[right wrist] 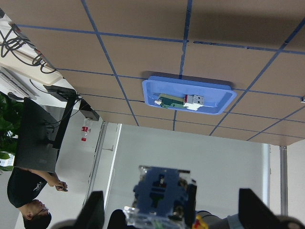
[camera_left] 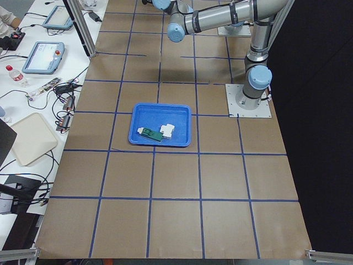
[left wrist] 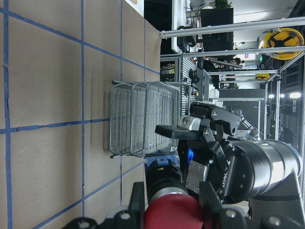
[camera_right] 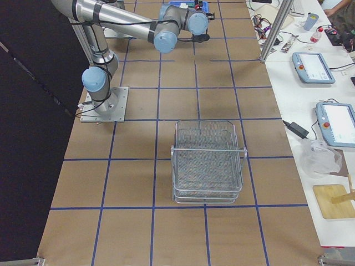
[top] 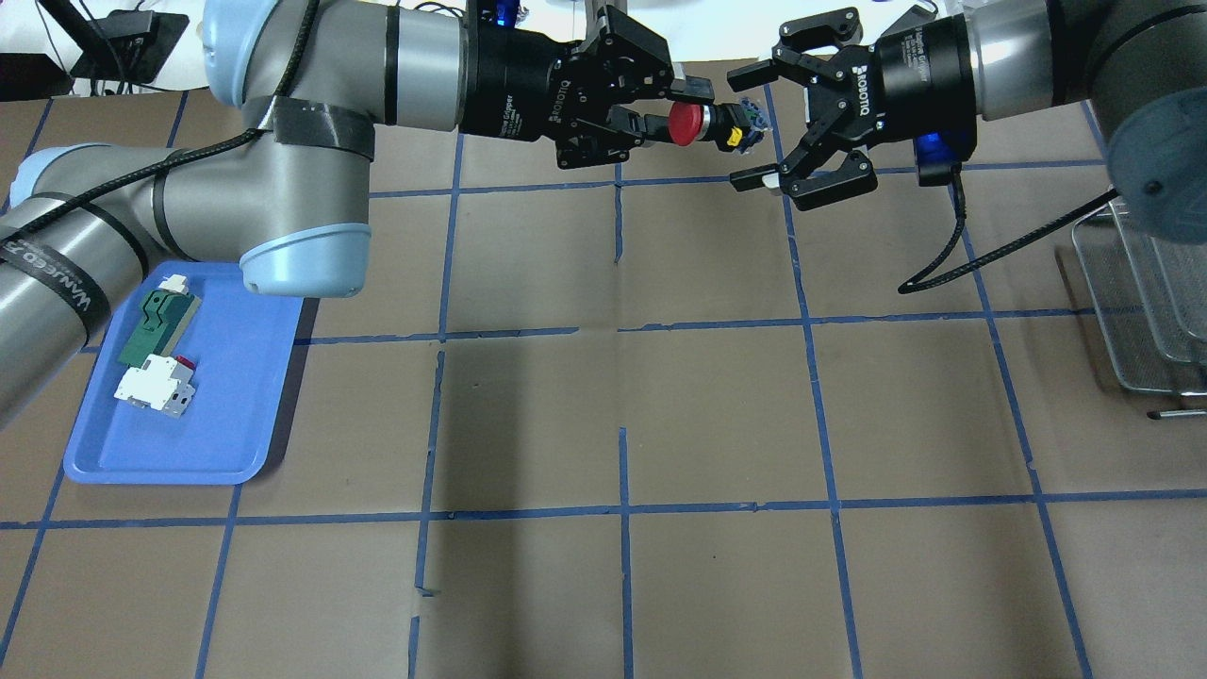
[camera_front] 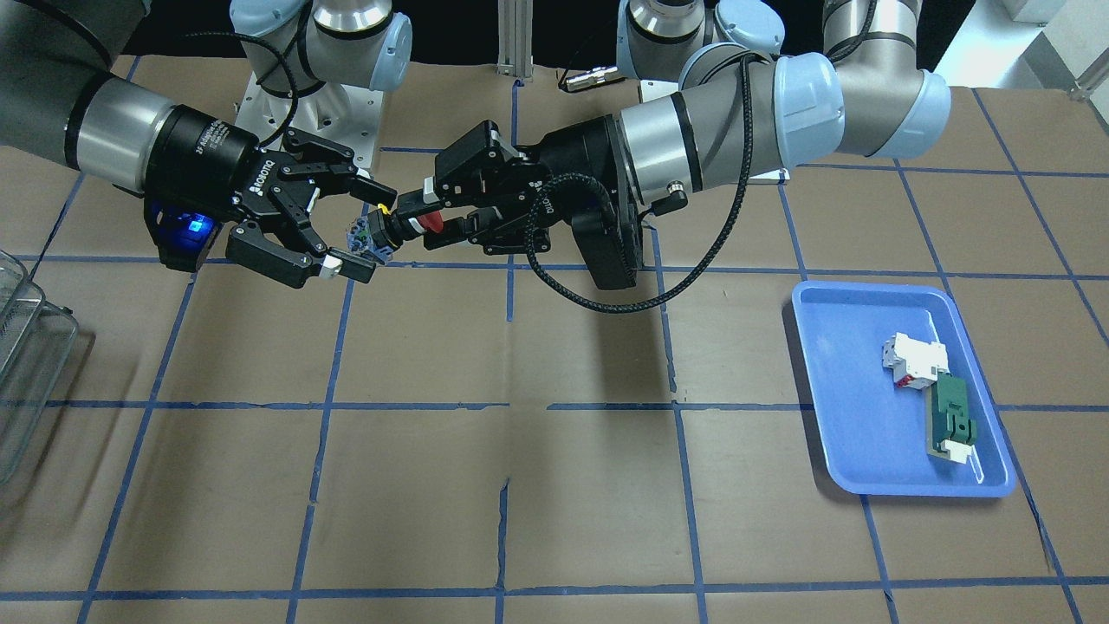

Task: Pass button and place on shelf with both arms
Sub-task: 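Close the right gripper on the button held by the left gripper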

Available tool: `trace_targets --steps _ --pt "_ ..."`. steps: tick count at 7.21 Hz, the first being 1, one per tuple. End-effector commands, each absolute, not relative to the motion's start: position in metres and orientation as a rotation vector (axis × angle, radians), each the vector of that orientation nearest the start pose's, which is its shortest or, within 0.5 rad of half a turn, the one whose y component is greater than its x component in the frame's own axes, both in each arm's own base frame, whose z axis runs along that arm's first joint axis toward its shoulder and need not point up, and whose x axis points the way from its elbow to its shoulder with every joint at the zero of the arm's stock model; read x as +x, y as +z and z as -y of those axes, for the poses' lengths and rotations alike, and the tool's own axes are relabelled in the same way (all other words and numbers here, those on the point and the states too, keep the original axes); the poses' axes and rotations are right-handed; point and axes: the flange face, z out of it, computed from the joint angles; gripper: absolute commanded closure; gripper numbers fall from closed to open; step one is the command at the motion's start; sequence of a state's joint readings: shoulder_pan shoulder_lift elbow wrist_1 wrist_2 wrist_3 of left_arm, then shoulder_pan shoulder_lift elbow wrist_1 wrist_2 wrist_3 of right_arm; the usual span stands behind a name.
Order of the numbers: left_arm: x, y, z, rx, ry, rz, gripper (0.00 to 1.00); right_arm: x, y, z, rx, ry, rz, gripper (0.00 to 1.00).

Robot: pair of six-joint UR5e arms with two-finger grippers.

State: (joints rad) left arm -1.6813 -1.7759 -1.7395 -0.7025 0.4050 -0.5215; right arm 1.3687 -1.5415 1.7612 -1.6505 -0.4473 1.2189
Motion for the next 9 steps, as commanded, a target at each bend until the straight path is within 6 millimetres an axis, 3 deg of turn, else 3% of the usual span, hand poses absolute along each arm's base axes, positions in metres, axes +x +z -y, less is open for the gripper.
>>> trace_targets --steps 1,4,5,6,7,9 --pt "-0.2849 0.4487 0.5296 0.078 0.067 1.924 0.88 0.1204 0.4409 0.5246 1.443 0.787 -1.521 0.07" --pt "-0.2849 0.4496 0.5291 0.077 0.069 1.924 0.88 0.1205 0.4397 0.5242 1.450 0.793 -1.519 0.18" --pt "-0.2849 0.4496 0.5291 0.078 0.068 1.923 0.88 0.1205 0.4393 0.5241 1.457 0.799 -1.512 0.27" --pt "-0.2846 0.4499 0.5290 0.081 0.071 1.928 0.86 0.1212 0.4417 0.5247 1.443 0.804 -1.496 0.53" --pt "-0.2847 0.4491 0.5294 0.083 0.069 1.929 0.77 0.1219 0.4433 0.5250 1.433 0.811 -1.480 0.69" --pt "-0.2846 0.4498 0.5290 0.089 0.065 1.928 0.70 0.1211 0.4432 0.5252 1.435 0.812 -1.479 0.78"
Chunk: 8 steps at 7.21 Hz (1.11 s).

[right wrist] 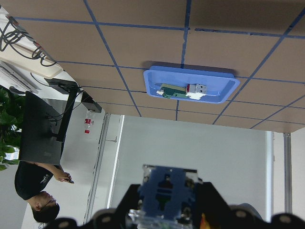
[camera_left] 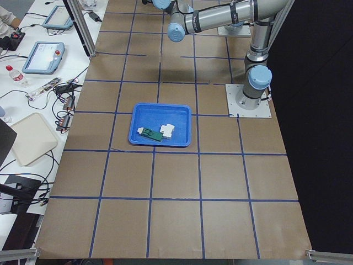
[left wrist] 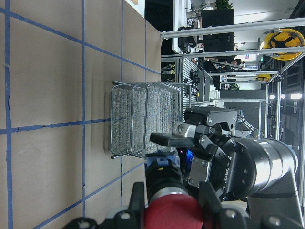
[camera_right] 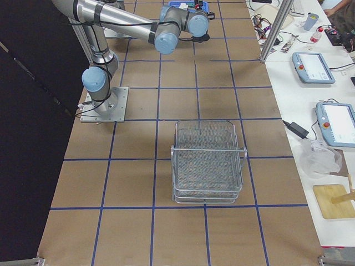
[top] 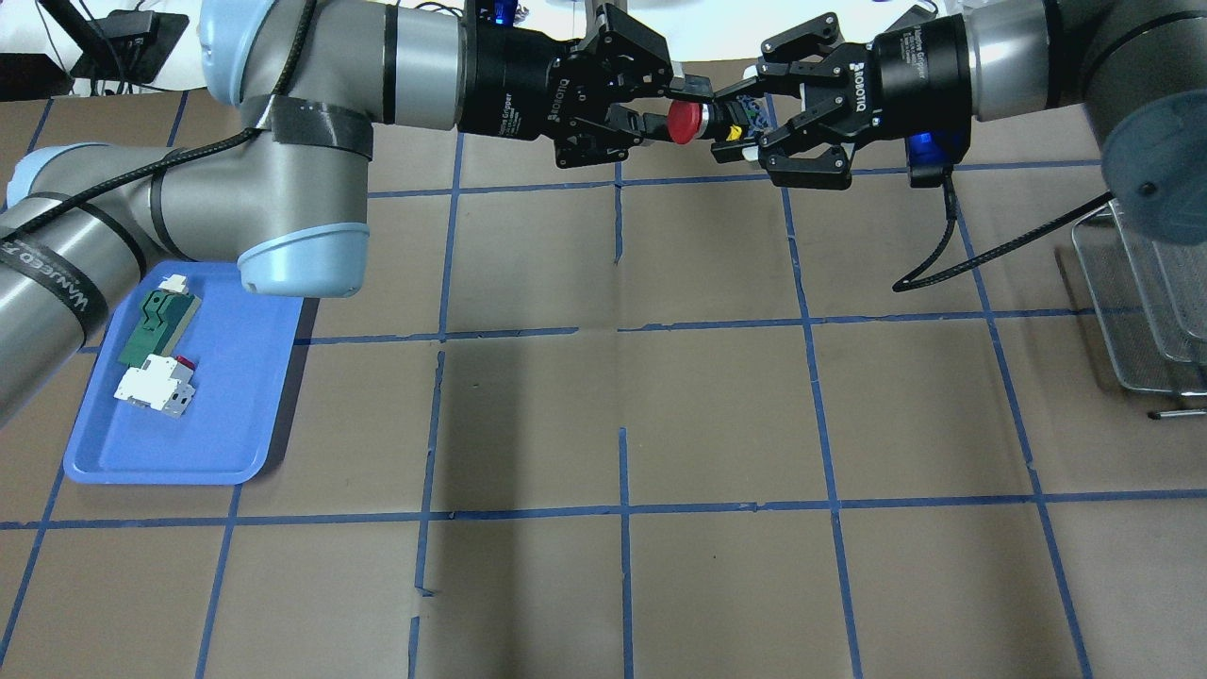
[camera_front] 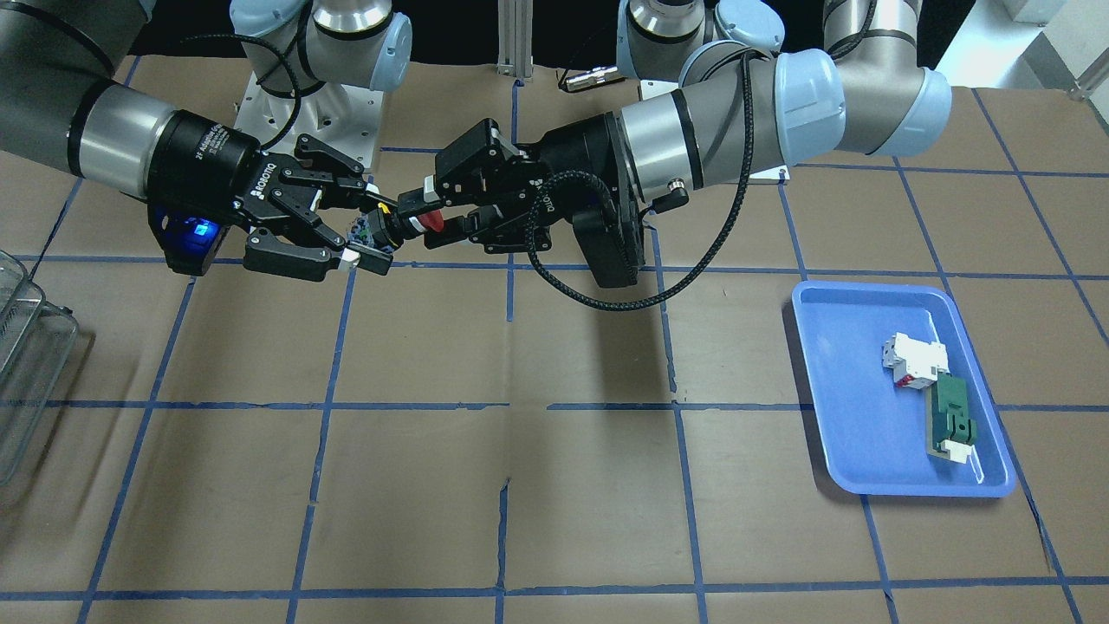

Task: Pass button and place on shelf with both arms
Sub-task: 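Close the right gripper on the button held by the left gripper, then open the left gripper and pull the button away with the right gripper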

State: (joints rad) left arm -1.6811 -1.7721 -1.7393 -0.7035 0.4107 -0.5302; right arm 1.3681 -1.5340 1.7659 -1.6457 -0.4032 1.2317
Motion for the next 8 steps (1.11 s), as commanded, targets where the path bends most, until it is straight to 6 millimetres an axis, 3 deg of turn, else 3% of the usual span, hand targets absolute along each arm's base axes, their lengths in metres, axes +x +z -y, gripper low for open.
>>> trace_targets --steps 1,3,5,6,8 --pt "-0.285 0.450 0.529 0.089 0.065 1.928 0.70 0.121 0.443 0.525 1.433 0.813 -1.476 0.84" --pt "-0.285 0.450 0.529 0.101 0.054 1.925 0.00 0.120 0.444 0.525 1.433 0.811 -1.475 0.86" --pt "-0.284 0.451 0.529 0.104 0.054 1.925 0.00 0.119 0.445 0.526 1.433 0.800 -1.481 0.87" --pt "-0.281 0.453 0.530 0.106 0.063 1.924 0.00 0.104 0.445 0.530 1.434 0.762 -1.480 0.87" --pt "-0.270 0.466 0.536 0.157 0.058 1.963 0.00 0.053 0.452 0.541 1.377 0.489 -1.598 0.88"
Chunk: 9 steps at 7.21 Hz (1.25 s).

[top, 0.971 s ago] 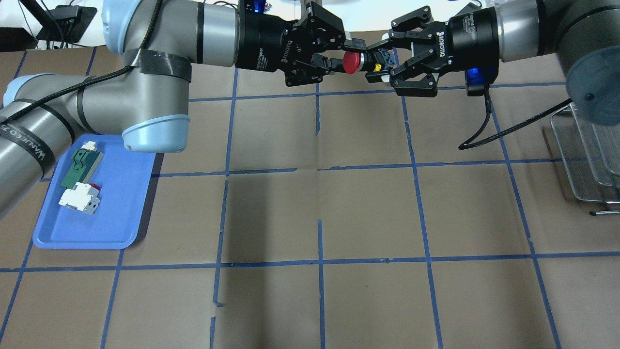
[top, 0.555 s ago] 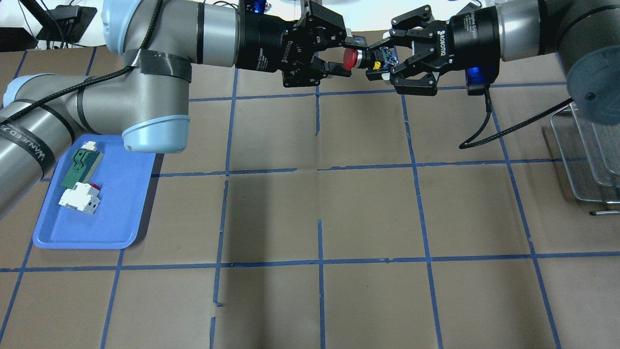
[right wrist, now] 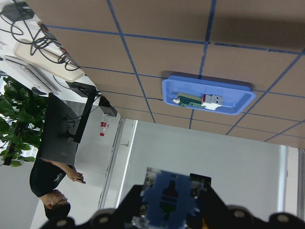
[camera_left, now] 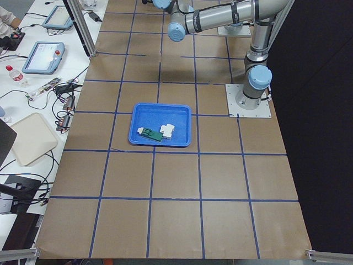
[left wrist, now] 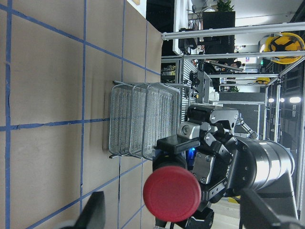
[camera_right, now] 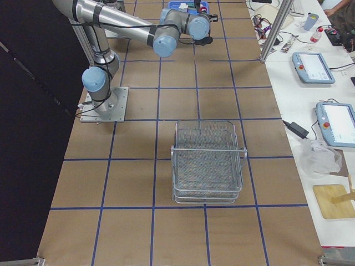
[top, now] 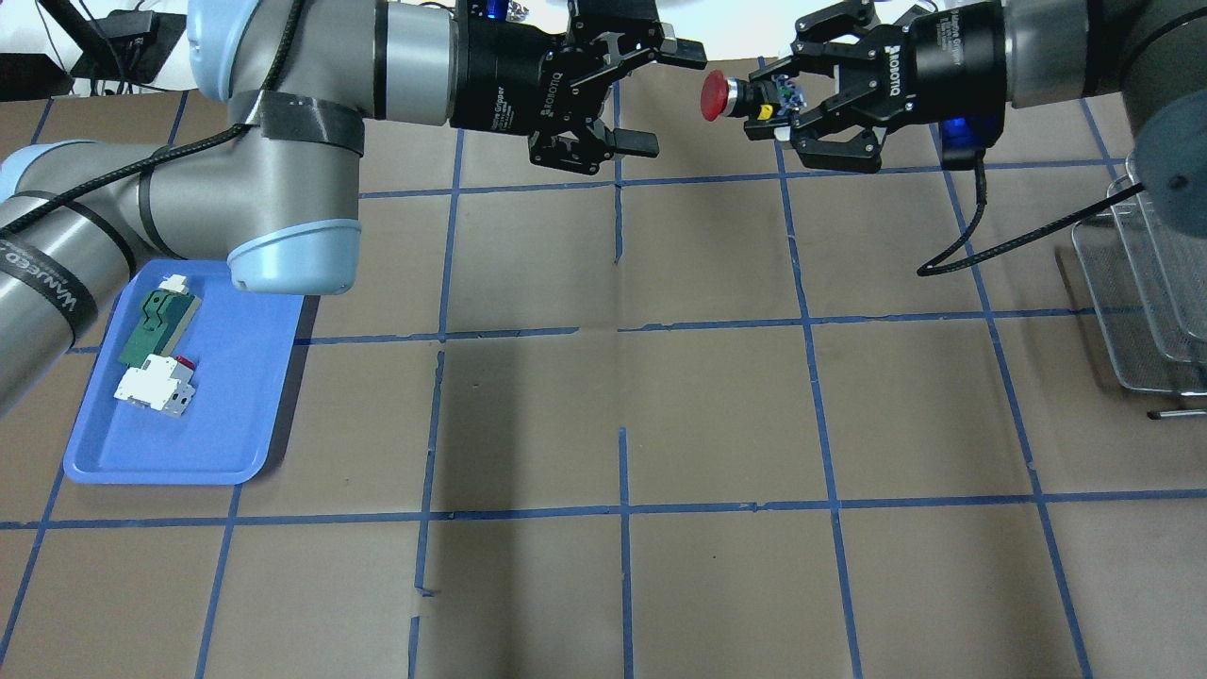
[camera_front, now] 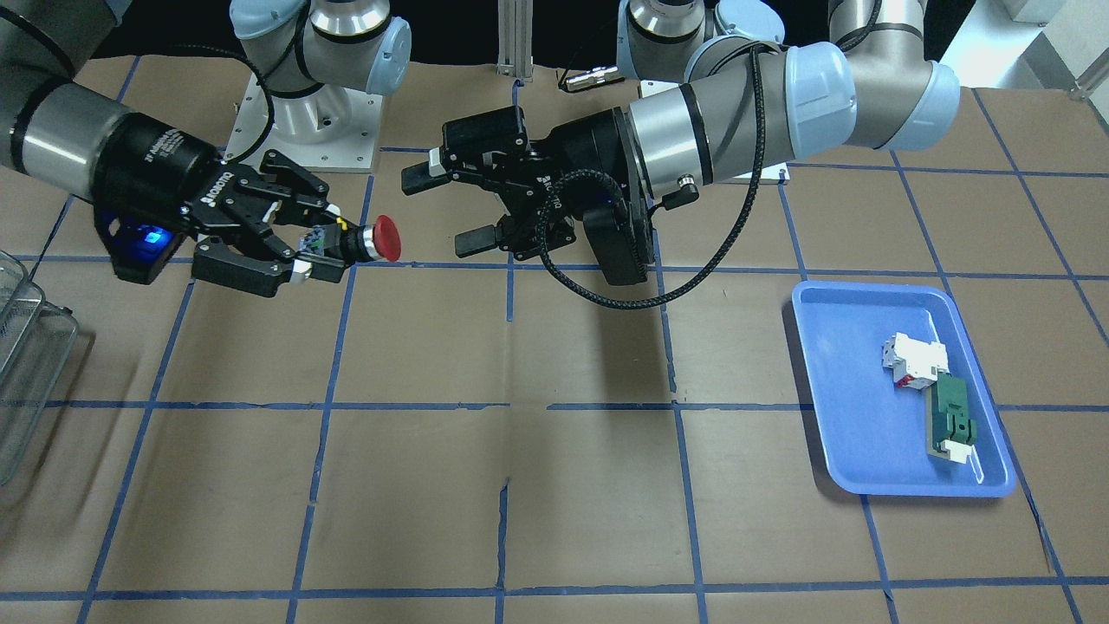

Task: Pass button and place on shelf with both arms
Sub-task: 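Open the left gripper and pull the button away with the right gripper, then carry the button into the wire basket with the right gripper while the left arm withdraws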

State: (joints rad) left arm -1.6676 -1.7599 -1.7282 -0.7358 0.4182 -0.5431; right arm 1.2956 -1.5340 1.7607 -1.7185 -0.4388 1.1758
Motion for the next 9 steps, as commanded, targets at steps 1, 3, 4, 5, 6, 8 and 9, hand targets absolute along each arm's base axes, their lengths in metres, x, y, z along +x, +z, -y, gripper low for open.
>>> trace_targets --steps 1,3,4,5,6,8,9 --pt "-0.266 0.481 0.547 0.207 0.079 2.054 0.00 0.046 0.450 0.538 1.282 0.349 -1.776 0.88" --pt "-0.260 0.502 0.557 0.320 0.098 2.286 0.00 0.032 0.442 0.530 1.062 0.138 -2.175 0.88" --pt "-0.253 0.510 0.554 0.367 0.113 2.392 0.00 0.020 0.447 0.527 0.950 0.065 -2.339 0.89" --pt "-0.245 0.514 0.546 0.402 0.081 2.502 0.00 -0.006 0.450 0.528 0.795 -0.018 -2.532 0.89" --pt "-0.234 0.512 0.530 0.425 0.033 2.633 0.00 -0.042 0.448 0.523 0.660 -0.069 -2.717 0.88" --pt "-0.203 0.497 0.525 0.373 0.085 2.877 0.00 -0.109 0.447 0.511 0.356 -0.131 -2.928 0.89" --pt "-0.191 0.486 0.526 0.231 0.102 2.987 0.00 -0.148 0.444 0.503 0.289 -0.137 -2.963 0.88"
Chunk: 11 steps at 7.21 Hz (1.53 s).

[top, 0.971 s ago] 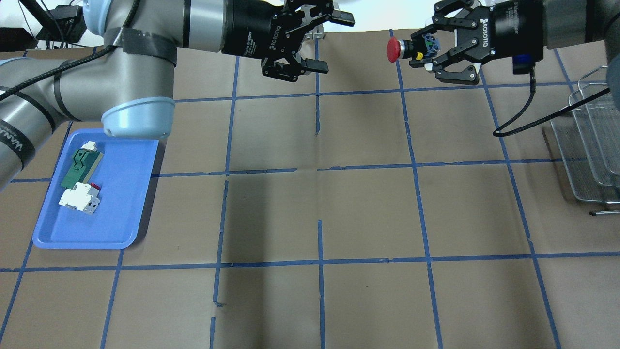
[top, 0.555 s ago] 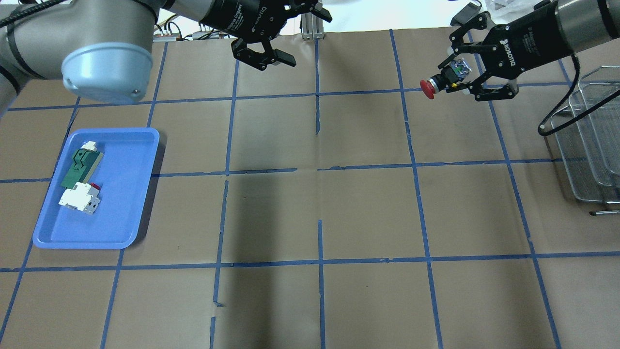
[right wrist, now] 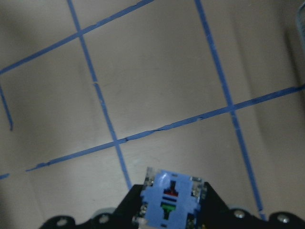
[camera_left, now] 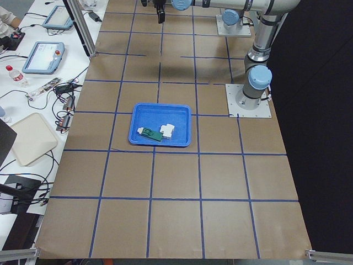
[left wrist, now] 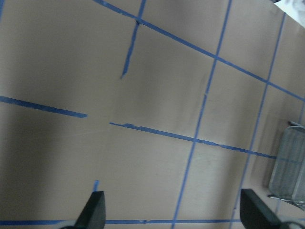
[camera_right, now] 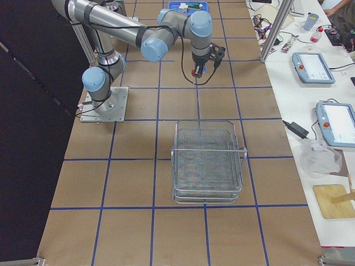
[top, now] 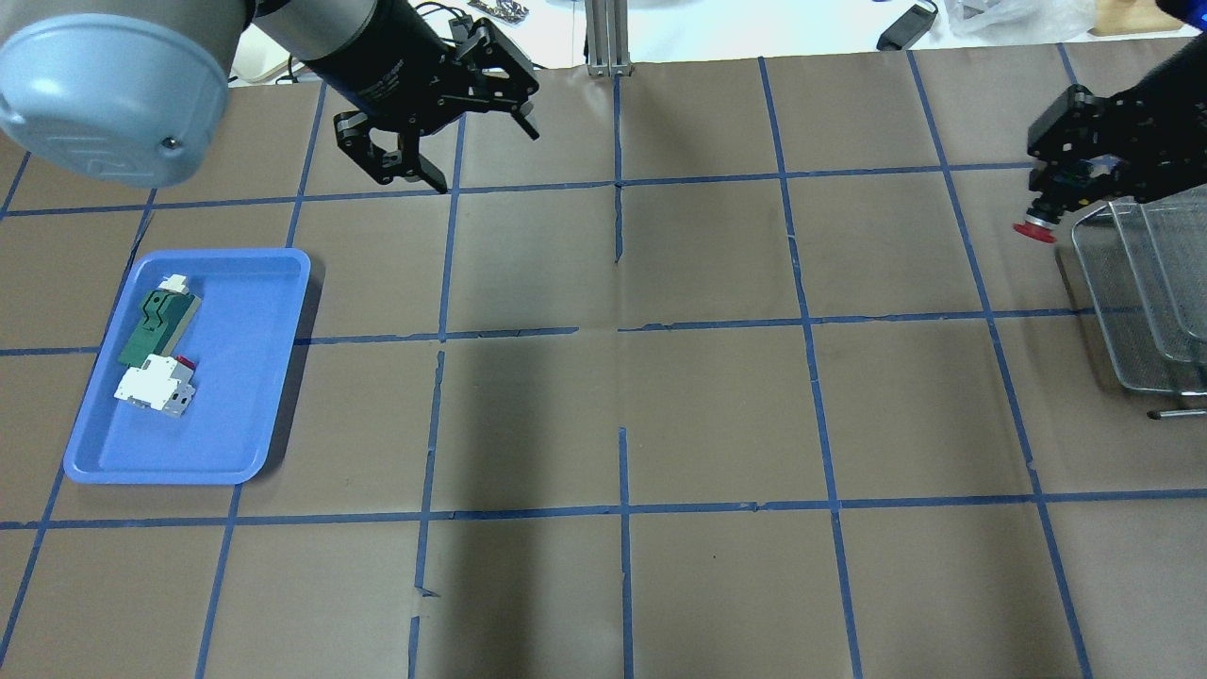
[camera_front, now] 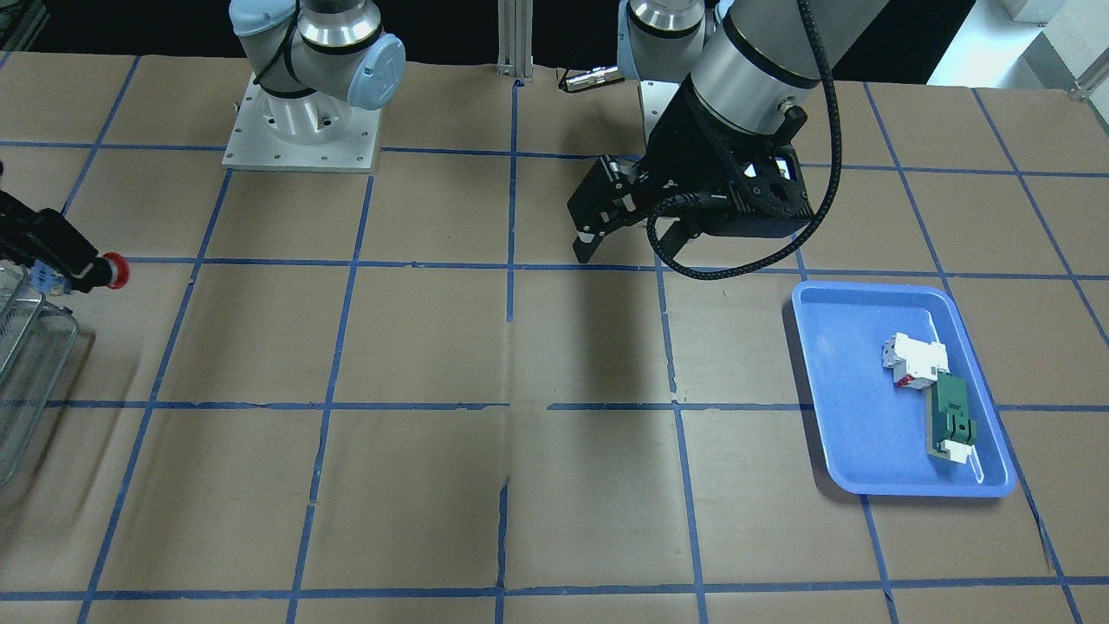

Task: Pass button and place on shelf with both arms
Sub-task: 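Carry the button into the wire basket with the right gripper while the left arm withdraws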

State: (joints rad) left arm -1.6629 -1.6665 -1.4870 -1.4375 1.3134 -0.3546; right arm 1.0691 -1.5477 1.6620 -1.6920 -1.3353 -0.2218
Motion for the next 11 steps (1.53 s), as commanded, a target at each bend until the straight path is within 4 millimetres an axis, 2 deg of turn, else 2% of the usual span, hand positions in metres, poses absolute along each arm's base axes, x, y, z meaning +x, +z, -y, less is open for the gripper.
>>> trace_targets --steps 1,2,3,4,5,7,8,9,10,11 --pt "-0.183 0.482 0.520 -0.054 -0.085 -3.197 0.00 -0.195 0.435 0.499 0.254 -0.117 -2.987 0.88" --pt "-0.176 0.480 0.511 0.092 -0.006 -3.135 0.00 -0.232 0.421 0.510 0.230 -0.070 -2.988 0.87" --pt "-0.166 0.484 0.510 0.155 0.012 -3.127 0.00 -0.265 0.417 0.517 0.237 0.007 -3.059 0.87" --pt "-0.162 0.487 0.508 0.161 0.048 -3.137 0.00 -0.277 0.407 0.529 0.200 0.036 -3.059 0.86" --pt "-0.159 0.490 0.506 0.266 0.101 -3.132 0.00 -0.281 0.400 0.532 0.204 0.072 -3.042 0.83" --pt "-0.160 0.490 0.505 0.292 0.101 -3.141 0.00 -0.294 0.374 0.536 0.229 0.122 -3.014 0.76" --pt "-0.159 0.493 0.504 0.280 0.084 -3.139 0.00 -0.307 0.367 0.533 0.256 0.134 -3.000 0.62" --pt "-0.159 0.497 0.506 0.277 0.036 -3.136 0.00 -0.307 0.370 0.533 0.259 0.130 -3.002 0.49" --pt "-0.156 0.499 0.507 0.268 0.007 -3.133 0.00 -0.308 0.370 0.535 0.255 0.128 -2.998 0.05" --pt "-0.149 0.502 0.508 0.248 0.002 -3.133 0.00 -0.308 0.370 0.534 0.259 0.137 -3.002 0.00"
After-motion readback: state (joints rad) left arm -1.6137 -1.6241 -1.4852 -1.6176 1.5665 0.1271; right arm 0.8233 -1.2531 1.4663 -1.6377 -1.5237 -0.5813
